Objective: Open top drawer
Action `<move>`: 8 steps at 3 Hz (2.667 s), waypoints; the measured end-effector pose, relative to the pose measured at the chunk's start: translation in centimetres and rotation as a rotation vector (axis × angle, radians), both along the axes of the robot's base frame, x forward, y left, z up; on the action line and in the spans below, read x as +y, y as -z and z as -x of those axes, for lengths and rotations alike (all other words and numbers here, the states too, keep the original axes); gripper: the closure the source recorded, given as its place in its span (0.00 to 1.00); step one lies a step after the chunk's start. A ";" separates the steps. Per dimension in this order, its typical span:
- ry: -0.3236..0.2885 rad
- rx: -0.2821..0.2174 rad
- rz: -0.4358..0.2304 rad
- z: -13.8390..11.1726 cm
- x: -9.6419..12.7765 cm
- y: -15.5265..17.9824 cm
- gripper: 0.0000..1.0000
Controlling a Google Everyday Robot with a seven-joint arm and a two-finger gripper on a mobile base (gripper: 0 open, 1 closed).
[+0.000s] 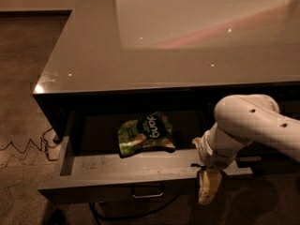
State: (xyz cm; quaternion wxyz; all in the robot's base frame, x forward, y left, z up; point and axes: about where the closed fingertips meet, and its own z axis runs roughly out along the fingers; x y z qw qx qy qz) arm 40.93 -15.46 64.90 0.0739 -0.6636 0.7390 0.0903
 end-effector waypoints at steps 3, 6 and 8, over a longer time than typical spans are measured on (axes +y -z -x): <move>-0.081 -0.074 -0.195 -2.1 -1.1 -4.7 0.00; -0.198 -0.183 -0.287 -4.6 1.1 -7.8 0.00; -0.206 -0.214 -0.279 -8.8 2.4 -8.0 0.42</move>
Offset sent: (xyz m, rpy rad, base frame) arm 0.0309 -0.0170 0.0587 0.1647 -0.1064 0.0481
